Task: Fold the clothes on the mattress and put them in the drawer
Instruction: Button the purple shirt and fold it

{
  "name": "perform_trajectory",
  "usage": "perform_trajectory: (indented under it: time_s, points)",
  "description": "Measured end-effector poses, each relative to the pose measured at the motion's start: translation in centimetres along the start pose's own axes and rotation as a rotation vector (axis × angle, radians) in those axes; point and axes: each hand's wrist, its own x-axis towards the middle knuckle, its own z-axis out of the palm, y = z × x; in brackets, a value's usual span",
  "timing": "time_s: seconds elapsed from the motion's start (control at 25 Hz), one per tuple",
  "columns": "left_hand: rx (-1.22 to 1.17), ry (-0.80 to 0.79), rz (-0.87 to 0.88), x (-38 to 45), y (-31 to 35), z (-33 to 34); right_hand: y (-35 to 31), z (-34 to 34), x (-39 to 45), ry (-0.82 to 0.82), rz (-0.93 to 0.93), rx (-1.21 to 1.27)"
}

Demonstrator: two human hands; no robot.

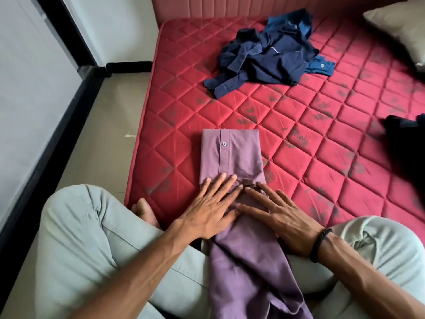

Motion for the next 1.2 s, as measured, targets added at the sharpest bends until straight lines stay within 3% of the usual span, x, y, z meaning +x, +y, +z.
perform_trajectory:
  time_s: [0.12, 0.2, 0.28, 0.4, 0.56, 0.68, 0.92, 1.04, 1.2]
  points:
    - [-0.244, 0.091, -0.029, 0.6, -0.3, -0.9, -0.3, -0.4, -0.1, 0.075, -0.097, -0.067]
    - [-0.359, 0.280, -0.084, 0.9, -1.0, -1.7, -0.8, -0.5, -0.1, 0.116, -0.168, -0.083]
    - [-0.194, 0.375, -0.113, 0.8, -1.5, -2.2, -1.7, -0.6, -0.1, 0.091, -0.178, 0.007]
    - [0.041, 0.304, 0.004, 2.6, -1.5, -2.4, -3.2, 0.9, 0.4, 0.169, -0.238, -0.061]
    - [-0.053, 0.323, 0.118, 6.7, -1.0, -1.0, -3.1, 1.4, 1.0, 0.333, -0.280, -0.147]
    - [-0.258, 0.302, 0.099, 6.7, -1.0, 0.2, -3.0, 0.7, 0.7, 0.279, -0.296, -0.095]
    - [-0.232, 0.436, 0.024, 8.8, 0.2, -0.4, -3.4, -0.4, 0.3, 0.135, -0.314, 0.061]
    - [-0.363, 0.396, -0.080, 10.1, 1.2, -1.3, -3.5, -1.0, 0.0, 0.168, -0.270, 0.143]
    - [-0.840, 0.112, -0.179, 7.5, 0.2, -4.4, -3.5, -0.9, -0.1, 0.149, -0.271, 0.159]
